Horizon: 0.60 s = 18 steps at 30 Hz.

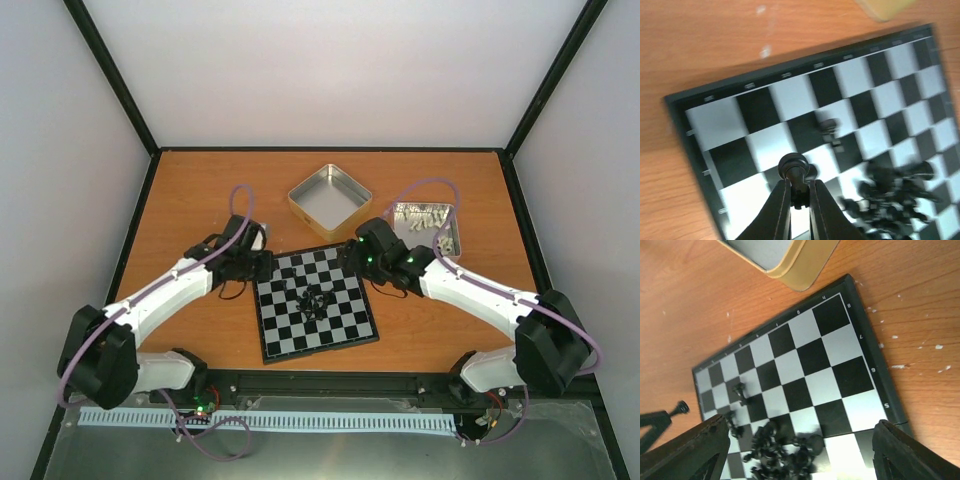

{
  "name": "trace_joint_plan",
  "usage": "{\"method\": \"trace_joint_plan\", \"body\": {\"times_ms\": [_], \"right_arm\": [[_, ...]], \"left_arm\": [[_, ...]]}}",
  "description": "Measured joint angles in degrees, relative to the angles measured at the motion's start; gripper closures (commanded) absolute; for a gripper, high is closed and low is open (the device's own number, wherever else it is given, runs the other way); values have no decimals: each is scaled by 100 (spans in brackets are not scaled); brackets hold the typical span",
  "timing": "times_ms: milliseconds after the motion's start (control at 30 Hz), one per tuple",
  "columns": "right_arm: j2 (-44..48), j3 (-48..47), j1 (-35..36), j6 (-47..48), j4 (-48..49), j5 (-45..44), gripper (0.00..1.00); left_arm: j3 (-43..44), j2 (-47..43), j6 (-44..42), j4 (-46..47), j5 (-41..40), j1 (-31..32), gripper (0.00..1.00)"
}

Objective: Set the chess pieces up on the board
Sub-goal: Place the chess piece on the chessboard.

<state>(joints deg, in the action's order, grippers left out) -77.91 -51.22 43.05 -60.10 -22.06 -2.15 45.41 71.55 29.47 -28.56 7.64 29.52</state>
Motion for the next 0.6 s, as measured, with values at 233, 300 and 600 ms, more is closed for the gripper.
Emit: {"method": "trace_joint_plan", "body": {"times_ms": [233, 300, 600], "right_arm": [[-151, -17, 0, 942, -258, 59, 21], [-173, -15, 0, 1093, -254, 131, 21], [-177, -13, 0, 1298, -162, 243, 22]], "left_arm": [[271, 708, -350, -743, -295, -581, 99], [470, 951, -431, -820, -339, -664, 99], [1036, 1427, -654, -894, -466, -732, 99]]}}
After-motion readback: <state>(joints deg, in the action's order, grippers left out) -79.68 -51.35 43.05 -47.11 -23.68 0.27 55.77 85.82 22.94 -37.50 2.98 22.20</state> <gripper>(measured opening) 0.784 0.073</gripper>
